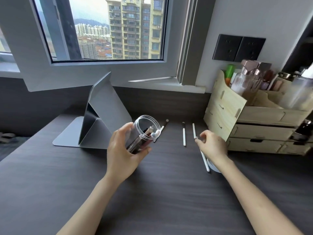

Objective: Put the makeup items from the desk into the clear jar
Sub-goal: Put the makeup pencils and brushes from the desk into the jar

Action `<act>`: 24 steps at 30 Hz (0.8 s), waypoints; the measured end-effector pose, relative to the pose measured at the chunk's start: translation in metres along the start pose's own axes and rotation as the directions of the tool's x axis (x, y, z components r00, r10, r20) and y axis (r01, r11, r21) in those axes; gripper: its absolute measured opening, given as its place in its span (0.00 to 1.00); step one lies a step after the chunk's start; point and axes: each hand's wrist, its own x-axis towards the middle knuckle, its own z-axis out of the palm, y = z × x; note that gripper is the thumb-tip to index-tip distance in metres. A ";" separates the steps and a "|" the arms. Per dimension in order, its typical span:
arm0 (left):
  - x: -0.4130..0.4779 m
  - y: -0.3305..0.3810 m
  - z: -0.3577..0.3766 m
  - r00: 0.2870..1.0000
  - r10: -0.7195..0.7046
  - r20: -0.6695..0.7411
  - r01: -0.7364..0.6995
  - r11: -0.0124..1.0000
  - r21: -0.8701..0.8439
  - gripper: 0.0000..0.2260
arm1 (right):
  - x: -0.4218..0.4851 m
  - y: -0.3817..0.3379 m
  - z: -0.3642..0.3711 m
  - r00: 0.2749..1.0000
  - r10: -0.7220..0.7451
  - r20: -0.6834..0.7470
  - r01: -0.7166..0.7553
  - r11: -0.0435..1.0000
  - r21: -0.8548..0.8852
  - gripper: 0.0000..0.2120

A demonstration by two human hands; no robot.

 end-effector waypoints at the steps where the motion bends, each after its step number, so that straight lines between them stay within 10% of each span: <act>1: 0.000 0.000 0.000 1.000 -0.002 0.000 0.002 1.000 -0.001 0.33 | 0.006 0.001 0.004 0.999 0.034 0.042 -0.032 0.999 -0.030 0.13; 6: 0.000 -0.001 0.001 1.000 0.016 0.018 -0.016 1.000 0.016 0.34 | 0.029 -0.005 0.018 0.971 0.182 0.157 -0.164 0.979 -0.118 0.08; 11: -0.001 -0.001 0.001 1.000 0.012 0.029 -0.012 1.000 0.000 0.34 | 0.026 -0.017 -0.006 0.991 0.102 0.089 -0.124 0.950 0.286 0.02; 14: -0.002 -0.001 0.002 0.999 0.016 0.031 -0.016 1.000 0.000 0.34 | -0.002 -0.046 -0.049 0.980 0.039 -0.193 0.134 0.585 0.800 0.13; 18: -0.003 0.001 0.004 0.999 0.034 0.035 -0.035 0.999 0.013 0.33 | -0.048 -0.086 -0.090 0.913 -0.042 -0.406 0.408 0.138 0.902 0.14; 24: -0.004 0.004 0.003 0.995 0.094 0.027 -0.095 0.994 0.054 0.34 | -0.076 -0.112 -0.060 0.886 -0.299 -0.355 0.450 0.361 0.817 0.06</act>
